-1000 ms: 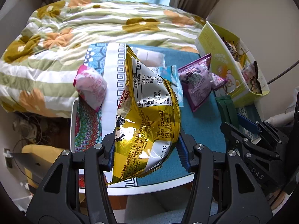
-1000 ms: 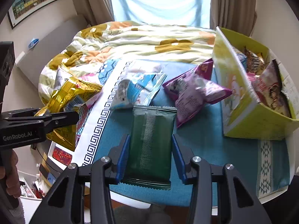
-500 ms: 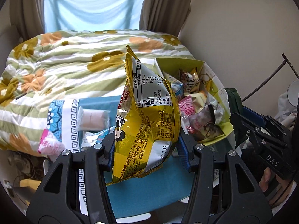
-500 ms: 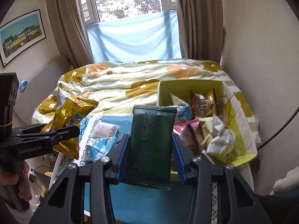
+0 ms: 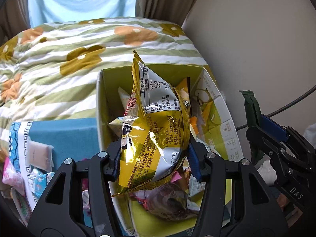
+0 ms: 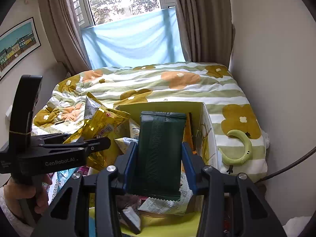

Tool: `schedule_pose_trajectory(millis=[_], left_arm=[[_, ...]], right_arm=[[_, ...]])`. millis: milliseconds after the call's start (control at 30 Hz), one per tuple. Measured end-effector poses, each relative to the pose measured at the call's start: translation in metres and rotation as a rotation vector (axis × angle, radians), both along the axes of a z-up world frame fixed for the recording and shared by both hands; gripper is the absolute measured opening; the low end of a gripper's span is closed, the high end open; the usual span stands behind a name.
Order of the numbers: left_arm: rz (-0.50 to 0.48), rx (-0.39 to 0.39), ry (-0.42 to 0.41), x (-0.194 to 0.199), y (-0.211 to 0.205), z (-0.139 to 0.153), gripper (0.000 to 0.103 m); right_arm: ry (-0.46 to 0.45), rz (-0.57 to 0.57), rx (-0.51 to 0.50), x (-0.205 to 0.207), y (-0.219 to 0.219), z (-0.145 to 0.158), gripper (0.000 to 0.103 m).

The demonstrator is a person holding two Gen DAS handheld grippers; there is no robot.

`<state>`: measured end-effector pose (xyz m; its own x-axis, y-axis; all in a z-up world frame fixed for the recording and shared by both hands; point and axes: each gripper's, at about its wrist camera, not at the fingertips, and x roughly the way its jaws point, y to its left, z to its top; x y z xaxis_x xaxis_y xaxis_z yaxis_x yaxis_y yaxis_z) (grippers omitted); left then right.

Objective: Organize snacks
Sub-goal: 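Carry the gold bag and green bar over the box and release them, then withdraw both tools from the box toward the table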

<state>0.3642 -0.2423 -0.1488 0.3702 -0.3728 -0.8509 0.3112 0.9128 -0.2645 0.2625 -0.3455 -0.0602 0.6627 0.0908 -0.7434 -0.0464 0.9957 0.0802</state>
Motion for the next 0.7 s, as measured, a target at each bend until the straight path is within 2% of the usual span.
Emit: schedule_pose_trajectory(millis=[100,133,167,233,500,700], left_arm=[[-0.013,0.021,0.037,0.013,-0.018,-0.016,0.055],[-0.010,0.036,0.045,0.016,-0.022,-0.021,0.068],[0.003,0.053,0.046,0.017,-0.022,-0.025,0.087],[0.025,0.050,0.028,0.013,-0.018,-0.024,0.097],[0.080,0.088,0.007,-0.016,0.022,-0.008,0.097],[0.125,0.101,0.001,-0.025,0.045,-0.004,0.097]], right_arm=[[0.028,0.007,0.008,0.012,-0.013,-0.009,0.041],[0.036,0.009,0.013,0.016,-0.017,-0.013,0.041],[0.045,0.011,0.018,0.020,-0.020,-0.015,0.041],[0.060,0.014,0.028,0.025,-0.025,-0.022,0.041],[0.088,0.021,0.054,0.035,-0.035,-0.030,0.041],[0.148,0.033,0.053,0.063,-0.040,-0.037,0.041]])
